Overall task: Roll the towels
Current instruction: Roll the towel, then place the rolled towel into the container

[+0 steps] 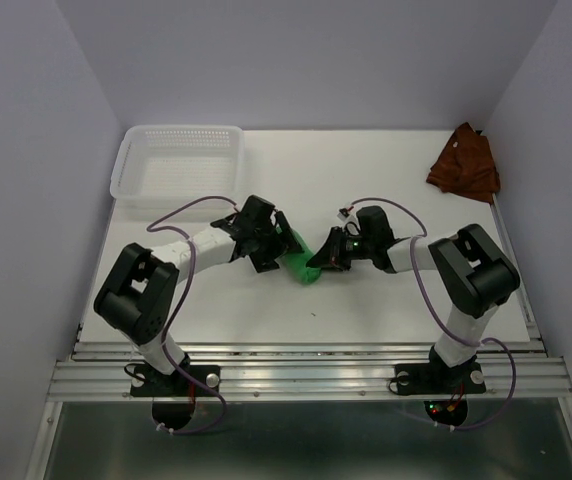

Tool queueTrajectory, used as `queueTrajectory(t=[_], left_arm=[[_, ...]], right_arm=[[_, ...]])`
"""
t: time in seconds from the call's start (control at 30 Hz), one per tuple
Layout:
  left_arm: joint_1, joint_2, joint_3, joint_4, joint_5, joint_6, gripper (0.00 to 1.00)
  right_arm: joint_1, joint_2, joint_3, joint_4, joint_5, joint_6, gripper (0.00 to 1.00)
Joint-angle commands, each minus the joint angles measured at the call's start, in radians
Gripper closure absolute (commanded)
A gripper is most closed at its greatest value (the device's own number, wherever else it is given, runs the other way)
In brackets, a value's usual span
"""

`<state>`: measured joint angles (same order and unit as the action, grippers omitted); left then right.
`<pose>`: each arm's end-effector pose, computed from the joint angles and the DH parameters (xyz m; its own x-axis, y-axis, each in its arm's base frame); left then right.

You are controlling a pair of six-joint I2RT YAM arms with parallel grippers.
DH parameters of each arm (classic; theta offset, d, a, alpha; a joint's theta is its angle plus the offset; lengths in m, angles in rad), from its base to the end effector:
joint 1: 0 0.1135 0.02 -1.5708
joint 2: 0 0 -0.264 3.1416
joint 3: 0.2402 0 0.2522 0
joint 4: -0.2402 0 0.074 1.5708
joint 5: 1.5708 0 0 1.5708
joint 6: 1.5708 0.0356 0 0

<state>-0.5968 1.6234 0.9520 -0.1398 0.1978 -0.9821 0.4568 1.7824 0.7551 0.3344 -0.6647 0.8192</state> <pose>0.2756 -0.1957 0.1928 -0.8844 -0.3849 -0.2639 -0.1307 0.7470 -0.6518 0.2882 0.1661 0.1278 -0.9563 0.1708 -0.2375 -0.1090 0.5453 0.8312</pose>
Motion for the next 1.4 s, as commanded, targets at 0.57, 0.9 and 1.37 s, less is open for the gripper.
queueTrajectory(t=[0.57, 0.9, 1.37], left_arm=[[-0.061, 0.17, 0.133, 0.037, -0.087, -0.004, 0.21], [-0.063, 0.207, 0.156, 0.048, -0.132, -0.006, 0.7], [-0.009, 0.056, 0.096, 0.161, -0.103, -0.04, 1.0]], right_arm=[[-0.078, 0.087, -0.02, 0.008, -0.087, 0.11, 0.99], [-0.078, 0.02, -0.014, -0.044, -0.095, -0.011, 0.78], [-0.078, -0.369, 0.142, -0.472, 0.052, -0.36, 0.0]])
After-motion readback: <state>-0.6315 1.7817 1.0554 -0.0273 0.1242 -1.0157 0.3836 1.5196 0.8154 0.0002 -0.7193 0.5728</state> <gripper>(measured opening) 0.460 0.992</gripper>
